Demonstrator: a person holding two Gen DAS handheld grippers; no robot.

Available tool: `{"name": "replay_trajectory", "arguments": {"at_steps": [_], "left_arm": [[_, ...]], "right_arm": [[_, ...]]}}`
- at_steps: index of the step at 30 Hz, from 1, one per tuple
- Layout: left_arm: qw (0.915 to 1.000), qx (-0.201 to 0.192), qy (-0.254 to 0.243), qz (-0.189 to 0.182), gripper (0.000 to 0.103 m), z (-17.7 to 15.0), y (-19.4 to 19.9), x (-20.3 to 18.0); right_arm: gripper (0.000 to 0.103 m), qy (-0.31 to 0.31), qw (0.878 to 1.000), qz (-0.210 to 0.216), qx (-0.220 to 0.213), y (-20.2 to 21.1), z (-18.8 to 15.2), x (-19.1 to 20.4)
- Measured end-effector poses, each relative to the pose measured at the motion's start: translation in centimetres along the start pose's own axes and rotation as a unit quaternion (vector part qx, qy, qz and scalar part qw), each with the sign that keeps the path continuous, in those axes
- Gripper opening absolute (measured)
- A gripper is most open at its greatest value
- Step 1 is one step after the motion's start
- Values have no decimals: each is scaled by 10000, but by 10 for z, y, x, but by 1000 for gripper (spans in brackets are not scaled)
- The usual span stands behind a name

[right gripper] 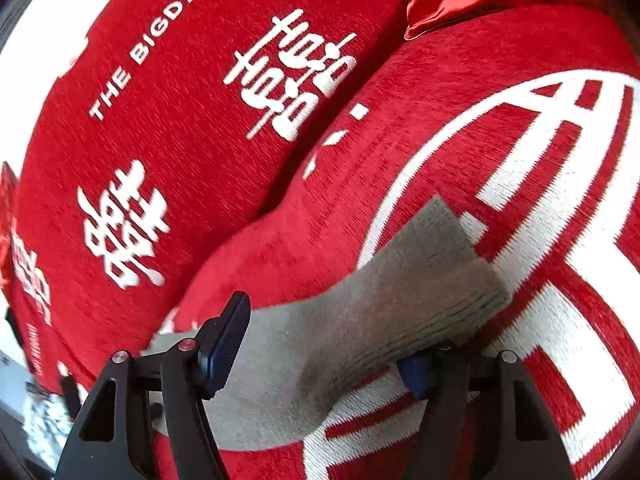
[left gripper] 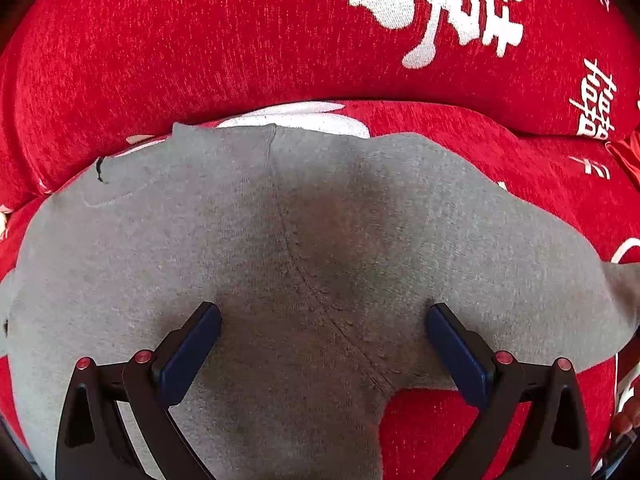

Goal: Fold small clothes
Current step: 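Close the right gripper on the sleeve cuff and lift it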

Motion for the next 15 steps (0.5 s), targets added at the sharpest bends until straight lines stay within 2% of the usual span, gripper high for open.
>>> {"name": "replay_trajectory", "arguments": {"at_steps": [1,3,5,7,9,10,15], "left_arm": [[10000,-32,-20,14,103,0,0,-1],[10000,-43,-61,15,103,1,2,-1],[10000,-46,-20,57,103,4,5,4],[9994,-165,244,189,103,9,8,17],[9990,37,401,183,103,8,-2,24],[9992,125,365,139,103,8,-7,23],[9998,-4,-7,220,103,12,-3,16]], "right_arm": [[38,70,9999,-98,95,-4,0,-1],[7,175,9988,-337,297,-10,-2,-4],[7,405,9976,-560,40,2,0,-1],[7,697,9942,-786,-242,18,4,7],[6,946,9893,-1035,-401,28,7,16],[6,1078,9861,-1170,-482,33,9,21],[6,1354,9774,-1392,-838,56,14,44]]}}
Point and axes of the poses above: each gripper's, at about its wrist camera, not at the fingertips, and y roughly against the way its jaws point, x to its left, z to its top, the point moved 7 cm from there along -y, roughly the way its jaws point, and after that the axes turned 3 degrees about z, right-handed, at the moved point
